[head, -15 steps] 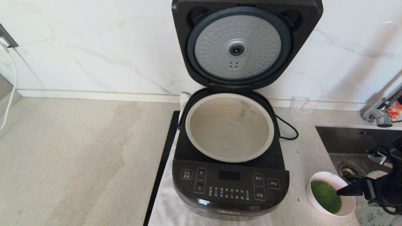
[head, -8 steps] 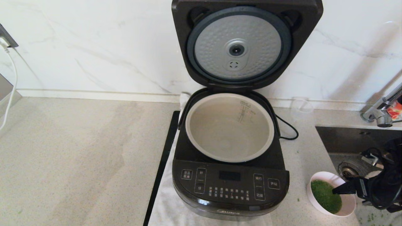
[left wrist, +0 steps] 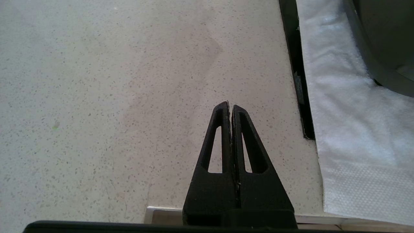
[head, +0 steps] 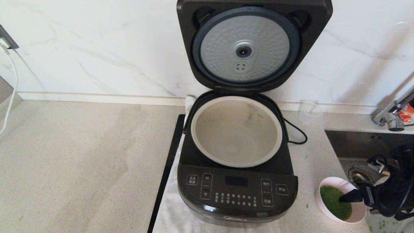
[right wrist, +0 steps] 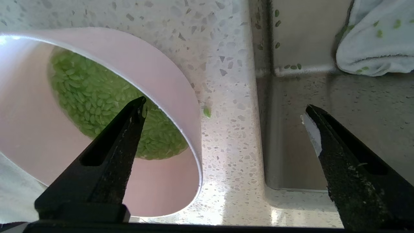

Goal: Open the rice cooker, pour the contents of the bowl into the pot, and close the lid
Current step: Fill a bowl with water from the tap

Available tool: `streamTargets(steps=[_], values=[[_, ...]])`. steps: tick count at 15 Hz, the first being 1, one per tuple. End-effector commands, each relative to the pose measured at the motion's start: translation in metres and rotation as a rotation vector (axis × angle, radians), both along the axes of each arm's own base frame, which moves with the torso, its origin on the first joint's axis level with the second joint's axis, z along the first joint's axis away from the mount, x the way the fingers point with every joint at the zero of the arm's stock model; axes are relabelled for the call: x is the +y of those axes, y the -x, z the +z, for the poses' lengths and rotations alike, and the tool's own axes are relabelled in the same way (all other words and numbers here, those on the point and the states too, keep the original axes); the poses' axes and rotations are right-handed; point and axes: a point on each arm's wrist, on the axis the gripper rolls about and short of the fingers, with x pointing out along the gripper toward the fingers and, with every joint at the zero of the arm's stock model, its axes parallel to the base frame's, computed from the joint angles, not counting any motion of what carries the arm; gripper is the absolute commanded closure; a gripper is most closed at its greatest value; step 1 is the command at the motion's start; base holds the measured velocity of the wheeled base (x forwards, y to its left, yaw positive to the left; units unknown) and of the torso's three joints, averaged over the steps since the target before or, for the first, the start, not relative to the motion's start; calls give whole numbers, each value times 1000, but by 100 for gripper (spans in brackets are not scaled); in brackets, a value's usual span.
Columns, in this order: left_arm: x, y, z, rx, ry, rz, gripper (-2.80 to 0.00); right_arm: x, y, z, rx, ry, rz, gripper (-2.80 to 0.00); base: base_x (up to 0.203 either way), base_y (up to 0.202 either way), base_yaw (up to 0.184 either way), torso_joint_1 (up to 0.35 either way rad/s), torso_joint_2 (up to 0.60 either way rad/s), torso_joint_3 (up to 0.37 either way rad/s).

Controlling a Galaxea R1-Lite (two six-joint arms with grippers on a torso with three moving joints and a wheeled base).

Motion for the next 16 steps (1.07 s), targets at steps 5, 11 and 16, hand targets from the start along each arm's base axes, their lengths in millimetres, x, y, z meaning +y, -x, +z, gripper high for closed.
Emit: streamTargets(steps=[5, 11, 16], values=[[0, 0, 0, -1, 0, 0, 0, 7, -2, 3, -7, -13, -5, -250, 0, 0, 0, 0, 0, 0], [0, 0, 0, -1, 0, 0, 0, 7, -2, 2, 0, 12, -8, 0, 0, 0, 0, 0, 0, 0], [0, 0, 0, -1, 0, 0, 0, 10, -1, 5, -7, 14, -1, 0, 0, 0, 0, 0, 0, 0]])
